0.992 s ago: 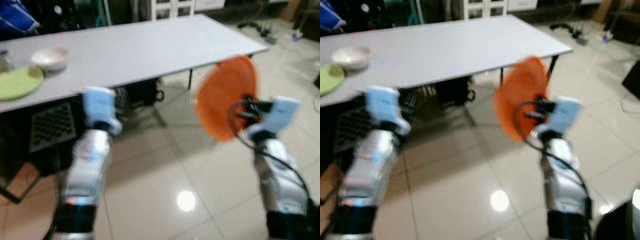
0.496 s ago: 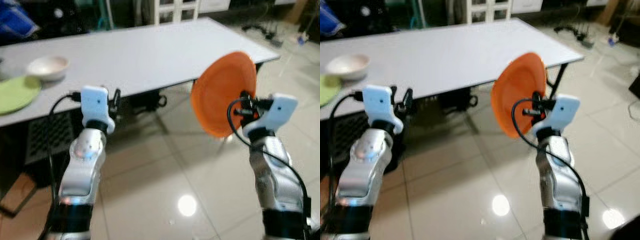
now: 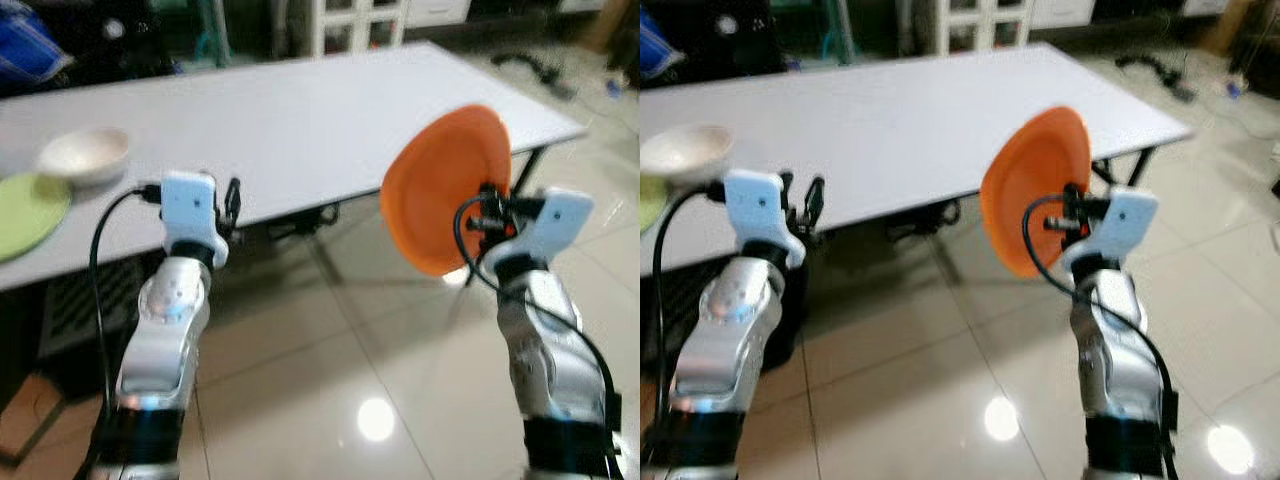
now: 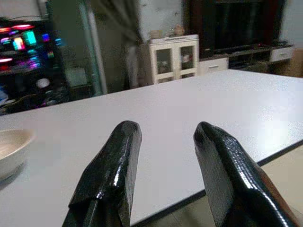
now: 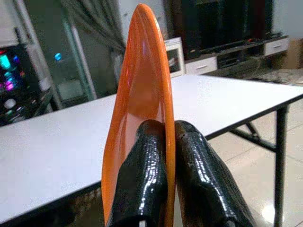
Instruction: Setting the table
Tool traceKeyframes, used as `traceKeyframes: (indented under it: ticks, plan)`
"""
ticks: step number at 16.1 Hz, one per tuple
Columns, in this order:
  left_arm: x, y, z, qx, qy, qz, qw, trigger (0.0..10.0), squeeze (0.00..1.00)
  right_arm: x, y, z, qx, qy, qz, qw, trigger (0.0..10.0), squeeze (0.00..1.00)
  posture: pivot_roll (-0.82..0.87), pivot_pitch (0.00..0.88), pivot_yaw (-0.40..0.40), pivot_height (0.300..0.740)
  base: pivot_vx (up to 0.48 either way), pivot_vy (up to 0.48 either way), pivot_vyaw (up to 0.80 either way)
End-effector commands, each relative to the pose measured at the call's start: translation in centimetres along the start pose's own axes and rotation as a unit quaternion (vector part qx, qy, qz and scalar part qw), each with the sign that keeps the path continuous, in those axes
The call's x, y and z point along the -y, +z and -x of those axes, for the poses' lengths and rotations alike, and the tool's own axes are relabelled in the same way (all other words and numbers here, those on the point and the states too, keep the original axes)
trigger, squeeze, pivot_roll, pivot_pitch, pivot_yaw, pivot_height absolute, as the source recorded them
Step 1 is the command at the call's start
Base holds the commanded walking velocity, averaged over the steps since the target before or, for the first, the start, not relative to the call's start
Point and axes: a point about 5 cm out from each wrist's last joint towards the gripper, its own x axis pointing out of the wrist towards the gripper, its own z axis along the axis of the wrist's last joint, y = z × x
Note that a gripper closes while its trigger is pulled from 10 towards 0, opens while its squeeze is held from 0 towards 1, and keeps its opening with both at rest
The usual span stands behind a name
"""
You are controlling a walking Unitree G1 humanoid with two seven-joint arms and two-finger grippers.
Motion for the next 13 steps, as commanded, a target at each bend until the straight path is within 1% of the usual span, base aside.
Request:
traceKeyframes:
  ticks: [1,4,7,8,9,10,11,13]
  plan:
    - [0.8,0.6,-0.2,0.012,-0.015,-0.002,1.000,10.0,0.00,1.0,1.4,-0.1,0.029,-0.017,-0.001,0.999,10.0,0.00,-0.03,0.000,-0.007,0.740,0.442,0.000,-0.53]
    - [0.8,0.7,-0.2,0.013,-0.015,-0.002,1.000,10.0,0.00,0.7,1.2,-0.1,0.021,0.000,0.001,1.000,10.0,0.00,-0.03,0.000,-0.006,0.740,0.441,0.000,0.00]
    - [1.0,0.7,-0.2,0.014,-0.021,-0.009,1.000,10.0,0.00,0.9,1.8,-0.3,0.031,-0.007,-0.035,0.999,10.0,0.00,-0.03,0.000,-0.007,0.740,0.442,0.000,0.00]
    - [1.0,0.8,-0.2,0.015,-0.025,-0.012,1.000,10.0,0.00,1.1,2.3,-0.4,0.039,-0.011,-0.058,0.997,10.0,0.00,-0.03,0.000,-0.008,0.740,0.446,0.000,0.00]
    - [1.1,0.8,-0.2,0.016,-0.026,-0.013,0.999,10.0,0.00,1.4,2.9,-0.5,0.053,-0.020,-0.095,0.994,10.0,0.00,-0.03,0.000,-0.008,0.740,0.446,0.000,0.67]
    - [1.1,0.9,-0.2,0.017,-0.027,-0.014,0.999,10.0,0.00,1.6,3.2,-0.6,0.059,-0.025,-0.108,0.992,10.0,0.00,-0.03,0.000,-0.008,0.740,0.454,0.000,0.80]
    - [1.1,1.0,-0.2,0.019,-0.029,-0.016,0.999,10.0,0.00,1.9,3.4,-0.7,0.058,-0.027,-0.118,0.991,10.0,0.00,-0.03,0.000,-0.008,0.740,0.454,0.000,0.80]
    - [1.2,1.2,0.0,0.022,-0.032,-0.023,0.999,10.0,0.00,2.1,3.1,-0.8,0.045,-0.021,-0.109,0.993,10.0,0.00,-0.03,0.000,-0.013,0.740,0.456,0.000,0.80]
